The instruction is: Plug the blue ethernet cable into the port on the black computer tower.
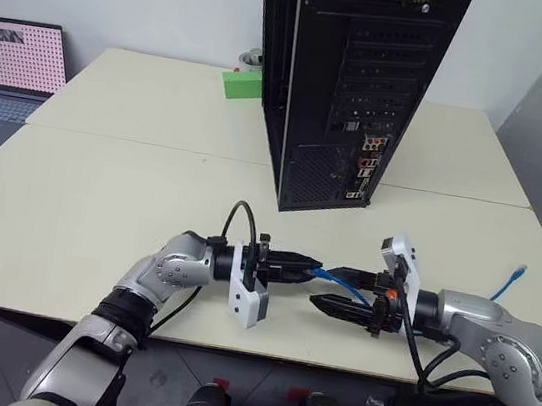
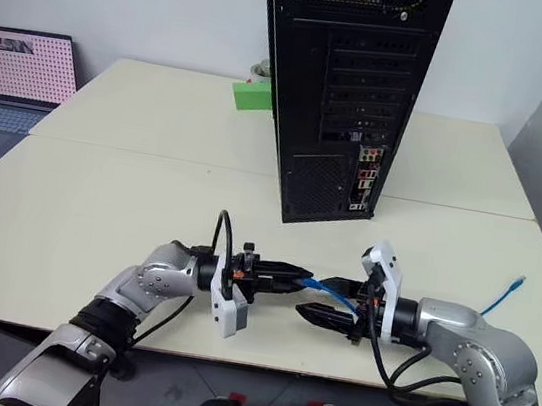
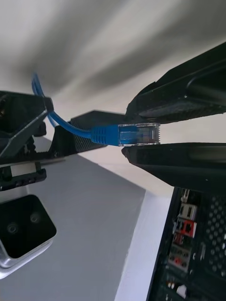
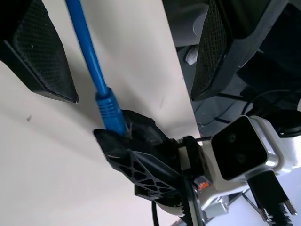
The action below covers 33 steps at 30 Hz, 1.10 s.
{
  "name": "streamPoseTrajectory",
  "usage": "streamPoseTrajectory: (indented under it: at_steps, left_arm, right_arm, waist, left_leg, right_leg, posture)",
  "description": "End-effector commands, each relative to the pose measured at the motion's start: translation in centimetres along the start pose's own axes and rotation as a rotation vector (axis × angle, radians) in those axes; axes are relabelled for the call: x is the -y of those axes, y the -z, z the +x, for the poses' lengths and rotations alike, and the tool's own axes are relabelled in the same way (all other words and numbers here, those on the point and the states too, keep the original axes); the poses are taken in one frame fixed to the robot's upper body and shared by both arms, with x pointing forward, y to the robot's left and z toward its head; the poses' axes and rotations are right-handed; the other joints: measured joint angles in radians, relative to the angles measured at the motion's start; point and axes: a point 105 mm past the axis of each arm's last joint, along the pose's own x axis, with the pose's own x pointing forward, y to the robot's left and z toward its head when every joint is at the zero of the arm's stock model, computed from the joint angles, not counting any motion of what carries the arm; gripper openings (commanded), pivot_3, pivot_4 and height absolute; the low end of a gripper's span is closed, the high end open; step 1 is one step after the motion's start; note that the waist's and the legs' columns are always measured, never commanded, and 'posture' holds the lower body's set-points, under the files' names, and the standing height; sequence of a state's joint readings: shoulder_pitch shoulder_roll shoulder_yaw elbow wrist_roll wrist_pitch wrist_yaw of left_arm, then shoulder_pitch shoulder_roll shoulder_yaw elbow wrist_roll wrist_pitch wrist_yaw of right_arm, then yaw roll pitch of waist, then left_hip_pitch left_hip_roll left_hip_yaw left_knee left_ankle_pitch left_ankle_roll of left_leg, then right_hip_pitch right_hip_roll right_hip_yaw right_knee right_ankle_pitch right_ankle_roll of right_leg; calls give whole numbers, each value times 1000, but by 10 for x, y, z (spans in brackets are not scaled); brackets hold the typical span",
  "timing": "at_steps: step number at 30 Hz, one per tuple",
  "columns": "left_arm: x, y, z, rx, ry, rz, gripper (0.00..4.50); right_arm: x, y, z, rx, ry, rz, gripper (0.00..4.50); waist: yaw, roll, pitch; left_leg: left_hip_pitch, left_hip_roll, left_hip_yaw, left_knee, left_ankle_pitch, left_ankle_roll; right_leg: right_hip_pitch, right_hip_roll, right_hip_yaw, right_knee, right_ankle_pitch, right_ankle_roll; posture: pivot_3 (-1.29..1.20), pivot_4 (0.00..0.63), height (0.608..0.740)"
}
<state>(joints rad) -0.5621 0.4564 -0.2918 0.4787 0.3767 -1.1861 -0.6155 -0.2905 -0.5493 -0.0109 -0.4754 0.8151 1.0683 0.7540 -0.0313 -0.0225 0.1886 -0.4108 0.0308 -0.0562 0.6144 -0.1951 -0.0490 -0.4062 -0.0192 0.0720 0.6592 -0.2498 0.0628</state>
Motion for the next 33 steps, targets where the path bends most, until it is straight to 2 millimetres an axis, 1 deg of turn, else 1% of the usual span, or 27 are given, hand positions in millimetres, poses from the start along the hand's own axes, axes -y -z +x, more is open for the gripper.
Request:
streamPoseTrajectory:
  at_steps: [1, 7, 13, 15, 16, 18, 24, 26, 27, 28, 29, 31, 33]
  left_arm:
    - [-9, -1, -1, 14, -27, 50, 295]
    - [-5, -3, -1, 18, -18, 60, 295]
    - [-2, -4, -1, 23, -16, 65, 295]
    - [-2, -4, -1, 24, -15, 65, 295]
    - [-1, -4, -1, 25, -14, 64, 295]
    - [1, -4, 0, 27, -5, 62, 295]
    - [6, -3, -1, 16, 6, 33, 295]
    - [9, 2, -3, -14, 10, -14, 995]
    - [11, 5, -4, -32, 12, -39, 1020]
    - [11, 7, -5, -45, 11, -60, 1198]
    - [12, 11, -6, -69, 11, -86, 1470]
    - [12, 21, -10, -133, -6, -163, 1857]
    - [12, 30, -13, -193, -13, -236, 2275]
  right_arm:
    - [-6, -9, 2, 27, -26, -19, 3278]
    - [-6, -12, 3, 35, -25, -21, 2009]
    - [-4, -12, 1, 28, -20, -23, 853]
    - [-4, -11, 1, 26, -20, -23, 390]
    - [-4, -11, 1, 25, -20, -24, 313]
    - [-3, -11, 1, 21, -22, -24, 23]
    - [-2, -12, 0, 11, -29, -23, 2]
    - [-1, -12, -1, 6, -29, -26, 2]
    - [-1, -12, -1, 3, -27, -28, 1]
    - [0, -12, -1, 1, -25, -31, 1]
    - [0, -13, -1, -1, -20, -35, 1]
    - [4, -15, -3, 7, 8, -51, 1]
    - [11, -20, -5, 37, 75, -75, 0]
  waist:
    - [0, 0, 0]
    - [1, 0, 0]
    - [1, 0, 0]
    - [1, 0, 0]
    - [0, 0, 0]
    - [0, 0, 0]
    - [0, 0, 0]
    - [0, 0, 0]
    - [0, 0, 0]
    - [0, 0, 0]
    - [-1, 0, 0]
    - [-1, 0, 0]
    - [-1, 0, 0]
  left_leg:
    - [0, 0, 0, 0, 0, 0]
    - [0, 0, 0, 0, 0, 0]
    - [0, 0, 0, 0, 0, 0]
    - [0, 0, 0, 0, 0, 0]
    - [0, 0, 0, 0, 0, 0]
    - [0, 0, 0, 0, 0, 0]
    - [0, 0, 0, 0, 0, 0]
    - [0, 0, 0, 0, 0, 0]
    - [0, 0, 0, 0, 0, 0]
    - [0, 0, 0, 0, 0, 0]
    - [0, 0, 0, 0, 0, 0]
    - [0, 0, 0, 0, 0, 0]
    - [0, 0, 0, 0, 0, 0]
  right_leg:
    - [0, 0, 0, 0, 0, 0]
    - [0, 0, 0, 0, 0, 0]
    - [0, 0, 0, 0, 0, 0]
    - [0, 0, 0, 0, 0, 0]
    - [0, 0, 0, 0, 0, 0]
    - [0, 0, 0, 0, 0, 0]
    - [0, 0, 0, 0, 0, 0]
    - [0, 0, 0, 0, 0, 0]
    - [0, 0, 0, 0, 0, 0]
    - [0, 0, 0, 0, 0, 0]
    - [0, 0, 0, 0, 0, 0]
    - [0, 0, 0, 0, 0, 0]
    - [0, 0, 0, 0, 0, 0]
  posture:
    - [0, 150, 740]
    - [0, 150, 740]
    - [0, 150, 740]
    - [0, 150, 740]
    - [0, 150, 740]
    - [0, 150, 740]
    - [0, 150, 740]
    - [0, 150, 740]
    - [0, 150, 740]
    - [0, 150, 740]
    - [0, 150, 740]
    - [0, 150, 740]
    - [0, 150, 740]
